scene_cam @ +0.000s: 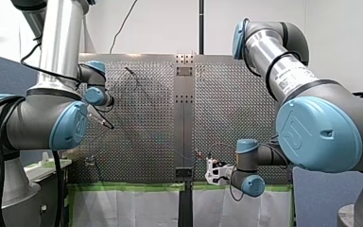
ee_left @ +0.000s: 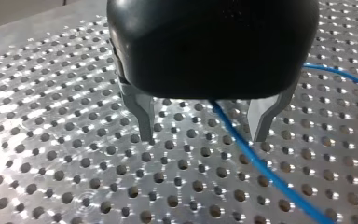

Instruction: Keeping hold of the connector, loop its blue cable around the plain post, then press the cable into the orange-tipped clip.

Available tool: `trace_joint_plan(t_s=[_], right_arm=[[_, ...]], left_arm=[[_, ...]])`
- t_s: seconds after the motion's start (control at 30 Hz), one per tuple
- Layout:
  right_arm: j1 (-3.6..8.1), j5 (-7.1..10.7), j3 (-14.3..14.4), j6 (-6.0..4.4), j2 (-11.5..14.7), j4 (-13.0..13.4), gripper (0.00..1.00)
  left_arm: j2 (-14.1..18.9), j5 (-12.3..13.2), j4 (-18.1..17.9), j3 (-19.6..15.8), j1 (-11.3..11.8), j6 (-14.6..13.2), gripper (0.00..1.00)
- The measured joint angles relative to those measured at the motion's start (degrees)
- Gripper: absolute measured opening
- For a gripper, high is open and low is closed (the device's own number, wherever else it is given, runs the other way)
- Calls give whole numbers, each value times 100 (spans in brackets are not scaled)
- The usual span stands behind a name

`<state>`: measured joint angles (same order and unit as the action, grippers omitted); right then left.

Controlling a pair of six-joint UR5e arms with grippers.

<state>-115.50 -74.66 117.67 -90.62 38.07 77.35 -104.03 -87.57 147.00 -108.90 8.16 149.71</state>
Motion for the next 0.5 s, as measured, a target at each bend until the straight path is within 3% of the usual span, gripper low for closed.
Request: trace_joint_plan(t_s=[0.23, 0.5], right_arm=[[-11, -6, -2, -1, -3, 11, 0], [-23, 1, -2, 6, -5, 17, 0]], left_arm=[[128, 28, -22, -5, 44, 351, 100], [277, 176, 163, -206, -17, 98, 100]])
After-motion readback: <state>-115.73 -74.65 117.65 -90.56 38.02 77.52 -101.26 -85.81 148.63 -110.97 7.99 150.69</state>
